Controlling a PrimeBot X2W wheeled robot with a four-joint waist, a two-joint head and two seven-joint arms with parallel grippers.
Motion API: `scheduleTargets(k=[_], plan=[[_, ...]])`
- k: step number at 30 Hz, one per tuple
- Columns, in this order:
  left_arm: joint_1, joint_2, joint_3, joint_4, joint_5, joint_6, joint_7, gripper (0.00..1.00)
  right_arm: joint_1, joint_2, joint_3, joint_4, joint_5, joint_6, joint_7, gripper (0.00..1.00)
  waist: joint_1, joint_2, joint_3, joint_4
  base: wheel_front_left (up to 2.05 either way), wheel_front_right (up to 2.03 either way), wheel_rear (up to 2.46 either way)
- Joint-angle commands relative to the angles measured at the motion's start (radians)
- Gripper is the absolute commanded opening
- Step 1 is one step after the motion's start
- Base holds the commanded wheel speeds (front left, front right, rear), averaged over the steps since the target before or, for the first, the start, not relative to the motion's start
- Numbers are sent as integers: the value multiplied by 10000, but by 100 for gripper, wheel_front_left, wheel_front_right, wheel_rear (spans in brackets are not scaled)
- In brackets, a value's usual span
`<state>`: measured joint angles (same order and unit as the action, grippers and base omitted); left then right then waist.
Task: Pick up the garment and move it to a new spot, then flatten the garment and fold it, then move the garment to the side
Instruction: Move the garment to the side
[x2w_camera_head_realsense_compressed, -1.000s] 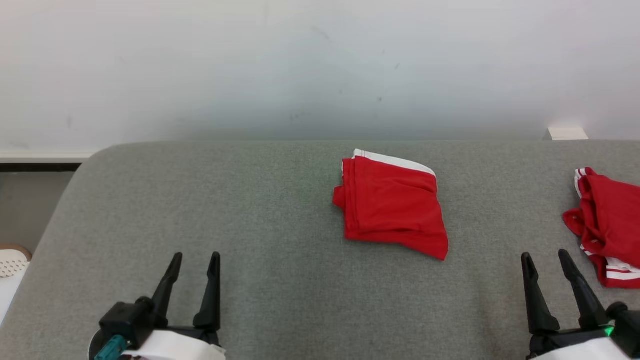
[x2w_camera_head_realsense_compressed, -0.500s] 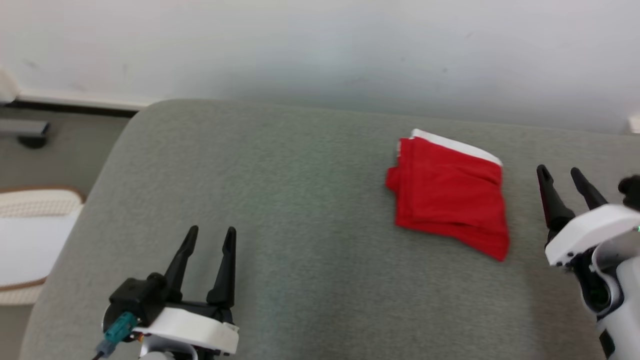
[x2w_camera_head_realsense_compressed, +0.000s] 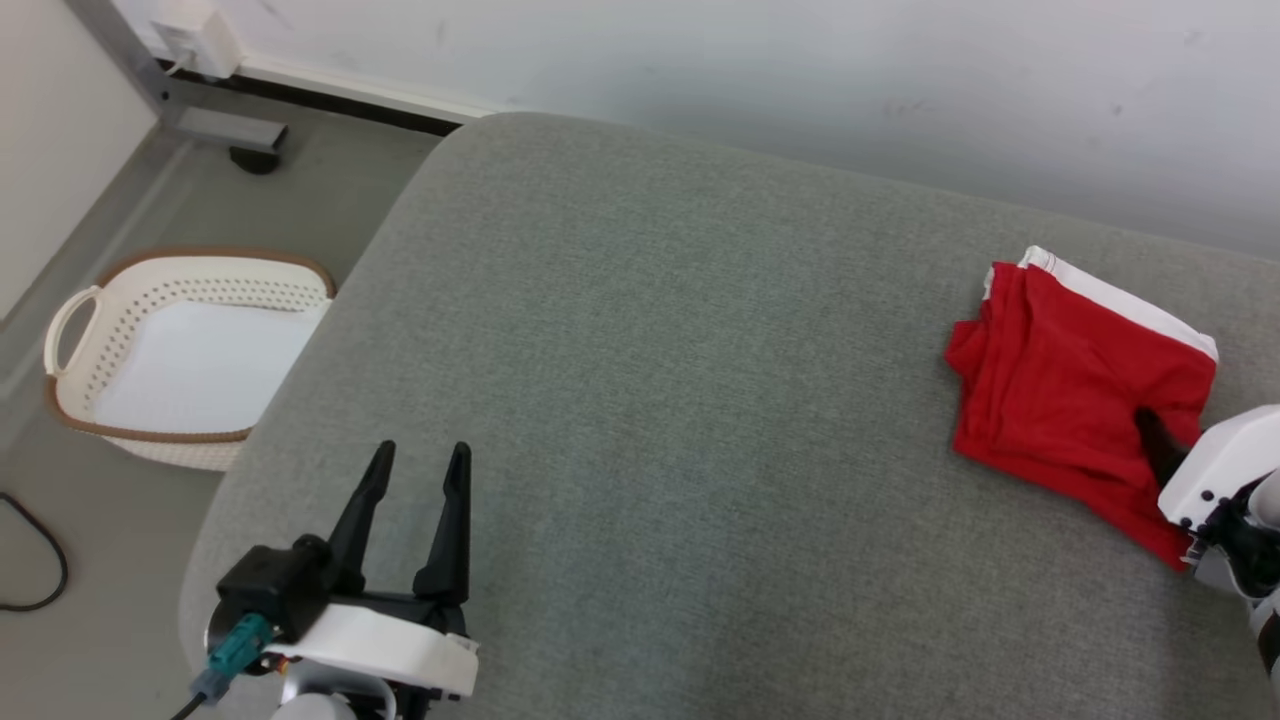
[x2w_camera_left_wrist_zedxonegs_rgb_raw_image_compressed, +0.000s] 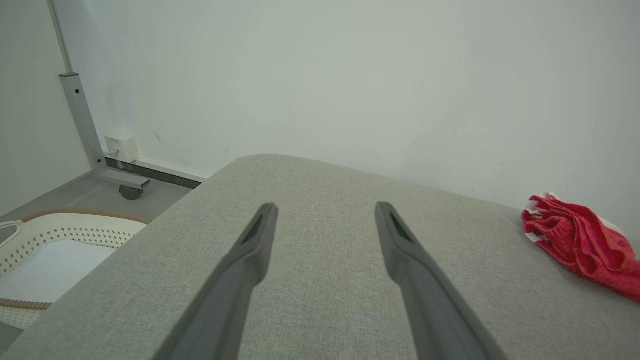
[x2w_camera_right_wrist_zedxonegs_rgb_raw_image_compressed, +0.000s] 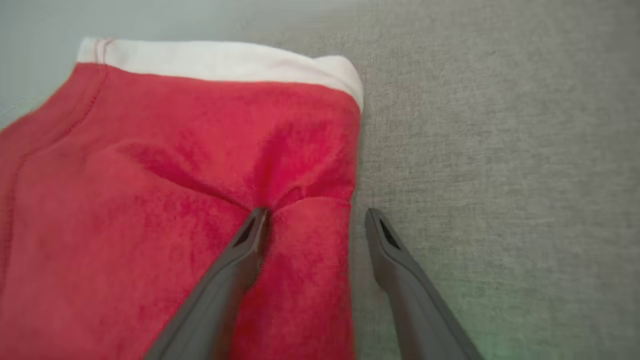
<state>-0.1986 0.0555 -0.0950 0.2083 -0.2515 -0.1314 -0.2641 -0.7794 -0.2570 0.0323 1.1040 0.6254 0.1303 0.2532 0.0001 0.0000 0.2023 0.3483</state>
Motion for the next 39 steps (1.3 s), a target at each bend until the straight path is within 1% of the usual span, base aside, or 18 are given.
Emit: scheduleTargets(k=[1,3,5,6,7,8,9,15,19,27,30,33,39], plan=[[-85,15,29,-4,-45,14,8,100,-90,-34,-16,271,-10,1,197,100,-1,0,45,75,0,0,0],[-86,12,33,4,-41,15,8,100,-103,30,-38,839,-148,-15,326,100,-1,0,49,103,0,0,0],[-90,5,30,13,-40,14,8,100,-239,142,-66,1095,-156,-13,326,100,-1,0,49,98,0,0,0],[-89,2,29,19,-39,15,8,100,-288,204,-49,1115,-146,-13,269,77,-1,0,45,85,0,0,0],[-84,1,26,25,-31,14,8,100,-329,250,-26,1090,-135,-13,161,63,-1,0,35,62,0,0,0],[-77,-1,23,28,-17,14,8,100,-354,261,-13,1054,-128,-10,-4,15,-1,0,14,36,0,0,0],[-76,-3,23,27,-2,15,8,100,-382,270,6,1024,-131,-12,-175,0,-1,0,-8,5,0,0,0],[-62,20,-48,6,52,14,8,100,-496,217,152,716,-17,-10,-1071,0,-1,0,-237,-332,0,0,0],[-5,97,-293,-37,72,14,7,100,-506,210,442,538,-9,-10,-1423,0,-1,0,-508,-855,0,0,0],[-131,429,-1491,87,45,14,8,100,-333,197,1205,-17,200,-10,-1490,0,-1,0,-946,-2465,0,0,0],[-206,450,-1923,196,-56,15,7,100,-249,175,1439,-228,333,-10,-1475,0,-1,0,-1044,-3103,0,0,0],[-226,448,-2102,262,-124,13,8,100,-206,228,1731,-440,433,-10,-1448,0,-1,0,-1083,-3800,0,0,0],[-340,420,-2699,439,-225,15,8,100,-79,306,2122,-816,820,-10,-1507,0,-1,0,-1126,-4889,0,0,0]])
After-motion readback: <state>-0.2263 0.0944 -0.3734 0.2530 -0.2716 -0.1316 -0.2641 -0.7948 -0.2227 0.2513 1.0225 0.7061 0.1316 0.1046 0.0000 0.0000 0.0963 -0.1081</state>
